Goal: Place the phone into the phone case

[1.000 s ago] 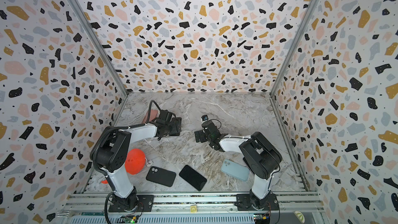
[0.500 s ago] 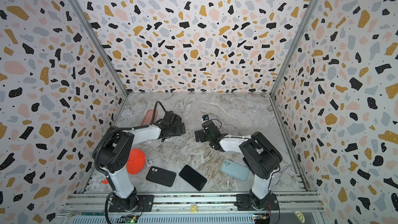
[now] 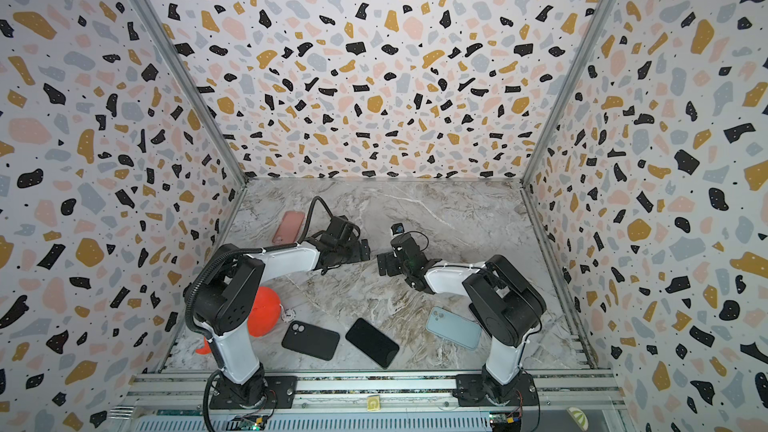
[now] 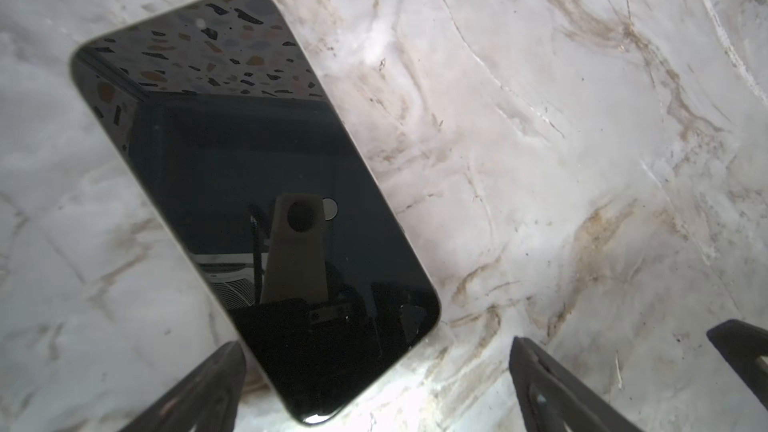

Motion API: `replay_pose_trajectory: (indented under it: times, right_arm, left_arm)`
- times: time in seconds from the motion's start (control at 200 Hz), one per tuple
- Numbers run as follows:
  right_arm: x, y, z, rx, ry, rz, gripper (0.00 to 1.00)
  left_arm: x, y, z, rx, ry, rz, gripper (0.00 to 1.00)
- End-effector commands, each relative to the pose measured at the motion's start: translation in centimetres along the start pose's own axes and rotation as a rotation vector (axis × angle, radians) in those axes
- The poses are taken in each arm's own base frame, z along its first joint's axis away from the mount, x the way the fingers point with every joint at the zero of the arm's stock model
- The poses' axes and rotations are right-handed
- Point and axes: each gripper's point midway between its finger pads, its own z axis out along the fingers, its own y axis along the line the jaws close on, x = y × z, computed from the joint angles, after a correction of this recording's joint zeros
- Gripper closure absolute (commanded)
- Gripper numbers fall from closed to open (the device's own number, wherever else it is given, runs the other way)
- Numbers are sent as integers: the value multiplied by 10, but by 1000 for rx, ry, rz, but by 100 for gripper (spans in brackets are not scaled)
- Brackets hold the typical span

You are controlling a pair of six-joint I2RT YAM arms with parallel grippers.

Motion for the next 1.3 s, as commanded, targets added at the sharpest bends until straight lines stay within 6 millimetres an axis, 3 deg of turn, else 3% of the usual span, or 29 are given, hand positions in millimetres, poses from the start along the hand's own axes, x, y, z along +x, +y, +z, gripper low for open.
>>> replay_pose_trajectory:
  times: [0.0,0.235,0.461,0.711,1.296]
  right_arm:
    - [-18,16,-12,-64,-36,-29,5]
    - [-27,42,-1,-86,-24,-122,7]
    - [-28,64,31,-70,62,-213,7]
    - [-20,86,63,-62,151,-286,7]
    - [-23,107,96,-47,187,-319,9]
  left_arm:
    - [-18,2,-26,2,-50,27,0]
    - [-31,45,-53,-39,-67,-31,0]
    - [-56,79,-66,-90,-85,-91,0]
    - [-63,95,-69,-118,-83,-130,1]
    - [-48,101,-64,-121,-48,-151,2]
